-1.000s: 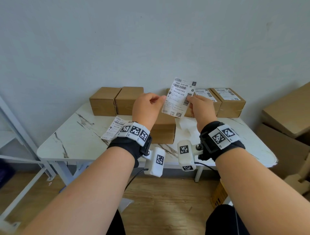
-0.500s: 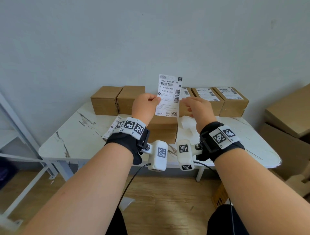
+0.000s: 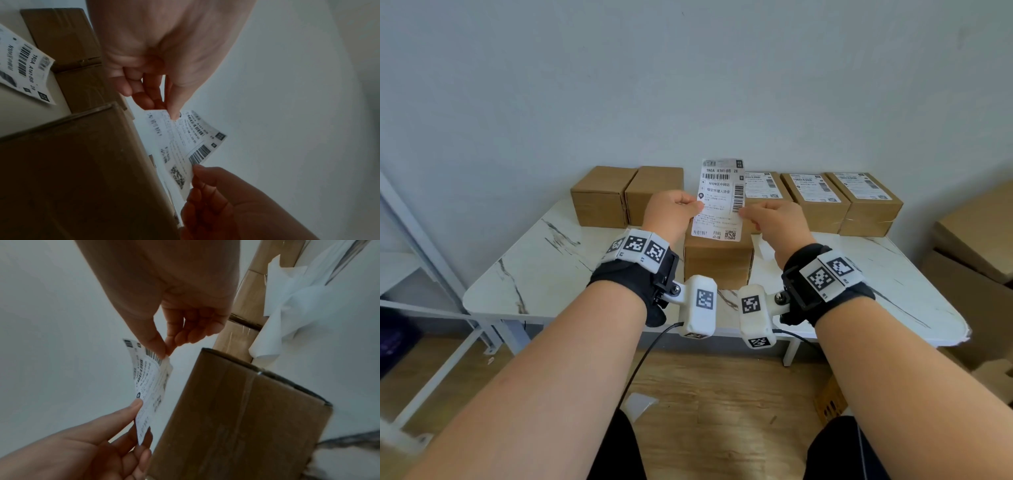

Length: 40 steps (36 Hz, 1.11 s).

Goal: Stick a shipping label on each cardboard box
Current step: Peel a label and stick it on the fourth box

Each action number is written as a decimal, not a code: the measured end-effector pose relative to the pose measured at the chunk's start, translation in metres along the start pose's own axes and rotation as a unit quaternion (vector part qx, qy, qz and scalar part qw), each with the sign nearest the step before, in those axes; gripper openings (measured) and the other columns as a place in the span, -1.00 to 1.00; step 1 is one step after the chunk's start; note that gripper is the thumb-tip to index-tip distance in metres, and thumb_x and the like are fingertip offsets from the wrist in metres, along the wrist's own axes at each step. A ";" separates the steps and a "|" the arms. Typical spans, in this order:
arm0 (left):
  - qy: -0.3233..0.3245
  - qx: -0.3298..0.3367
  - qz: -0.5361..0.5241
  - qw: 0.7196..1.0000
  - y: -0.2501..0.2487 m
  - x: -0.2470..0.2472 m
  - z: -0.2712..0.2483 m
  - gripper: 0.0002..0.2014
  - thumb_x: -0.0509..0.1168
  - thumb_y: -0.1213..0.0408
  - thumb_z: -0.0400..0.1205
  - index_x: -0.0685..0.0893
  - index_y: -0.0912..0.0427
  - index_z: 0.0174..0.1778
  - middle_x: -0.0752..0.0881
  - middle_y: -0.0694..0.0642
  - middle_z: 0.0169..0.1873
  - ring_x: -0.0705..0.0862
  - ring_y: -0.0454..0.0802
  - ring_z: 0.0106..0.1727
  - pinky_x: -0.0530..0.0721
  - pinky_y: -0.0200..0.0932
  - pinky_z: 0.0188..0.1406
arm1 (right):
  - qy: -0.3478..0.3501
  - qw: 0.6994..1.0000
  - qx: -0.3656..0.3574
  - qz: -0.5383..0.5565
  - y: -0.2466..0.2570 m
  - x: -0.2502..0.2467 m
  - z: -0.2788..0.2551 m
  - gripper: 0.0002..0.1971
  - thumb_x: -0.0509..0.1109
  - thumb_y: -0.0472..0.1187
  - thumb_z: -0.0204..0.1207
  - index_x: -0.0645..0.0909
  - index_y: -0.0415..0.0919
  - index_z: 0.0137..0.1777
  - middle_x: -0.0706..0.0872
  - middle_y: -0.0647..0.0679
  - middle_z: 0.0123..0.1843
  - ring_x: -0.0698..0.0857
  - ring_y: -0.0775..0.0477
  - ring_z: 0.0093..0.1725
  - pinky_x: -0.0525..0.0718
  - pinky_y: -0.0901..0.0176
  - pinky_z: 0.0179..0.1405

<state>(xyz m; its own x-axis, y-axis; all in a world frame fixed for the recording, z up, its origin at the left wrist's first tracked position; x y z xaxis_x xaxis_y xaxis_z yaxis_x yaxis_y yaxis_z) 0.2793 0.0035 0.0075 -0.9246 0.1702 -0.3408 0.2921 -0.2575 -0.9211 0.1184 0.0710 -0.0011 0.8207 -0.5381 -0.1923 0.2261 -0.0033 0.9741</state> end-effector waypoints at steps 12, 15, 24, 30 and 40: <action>-0.005 -0.055 0.077 0.996 0.009 0.003 0.009 -0.41 0.40 0.22 0.61 0.38 0.25 0.53 0.51 0.15 0.46 0.54 0.11 0.41 0.51 -0.03 0.39 | 0.002 0.998 0.022 -0.053 -0.009 0.010 0.006 -0.91 0.44 -0.26 0.50 0.64 -0.26 -0.20 0.62 -0.20 -0.22 0.52 -0.08 -0.28 0.52 0.24 -0.41; -0.011 -0.049 0.095 0.994 0.011 0.004 0.010 -0.41 0.40 0.21 0.61 0.39 0.25 0.53 0.52 0.16 0.46 0.53 0.11 0.42 0.50 -0.03 0.37 | 0.000 0.998 0.025 -0.051 -0.012 0.011 0.009 -0.88 0.44 -0.26 0.49 0.61 -0.26 -0.25 0.63 -0.20 -0.24 0.51 -0.05 -0.32 0.52 0.24 -0.42; -0.016 -0.033 0.120 0.992 0.015 0.008 0.012 -0.44 0.40 0.19 0.60 0.41 0.22 0.49 0.65 0.16 0.29 0.65 0.10 0.26 0.62 0.03 0.26 | -0.003 0.999 0.017 -0.050 -0.017 0.012 0.009 -0.93 0.43 -0.27 0.49 0.65 -0.27 -0.18 0.71 -0.24 -0.18 0.58 -0.07 -0.26 0.56 0.27 -0.38; -0.022 -0.012 0.148 0.989 0.015 0.012 0.010 -0.46 0.38 0.21 0.61 0.40 0.22 0.49 0.69 0.16 0.23 0.70 0.09 0.17 0.68 0.02 0.15 | -0.010 0.999 0.011 -0.051 -0.018 0.011 0.008 -0.92 0.44 -0.27 0.49 0.66 -0.29 -0.19 0.78 -0.36 -0.08 0.61 -0.08 -0.25 0.60 0.24 -0.34; -0.023 0.003 0.178 0.984 0.017 0.014 0.011 -0.48 0.37 0.21 0.62 0.41 0.21 0.49 0.68 0.15 0.24 0.69 0.09 0.17 0.64 -0.05 0.09 | -0.015 0.998 0.002 -0.054 -0.020 0.012 0.009 -0.92 0.46 -0.31 0.48 0.65 -0.30 -0.21 0.79 -0.27 -0.14 0.69 -0.11 -0.22 0.70 0.19 -0.20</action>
<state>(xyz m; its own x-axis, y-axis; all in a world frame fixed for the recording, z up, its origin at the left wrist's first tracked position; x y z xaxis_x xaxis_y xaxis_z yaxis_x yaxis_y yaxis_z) 0.2687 -0.0094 -0.0106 -0.7737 0.0243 -0.6331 0.5987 -0.2988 -0.7431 0.1193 0.0572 -0.0223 0.7756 -0.5593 -0.2926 0.3102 -0.0659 0.9484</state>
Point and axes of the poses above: each hand's wrist, its own z-axis towards the middle knuckle, its own x-axis out of the palm, y = z × x, the point moved 2 cm from there along z, towards the middle knuckle
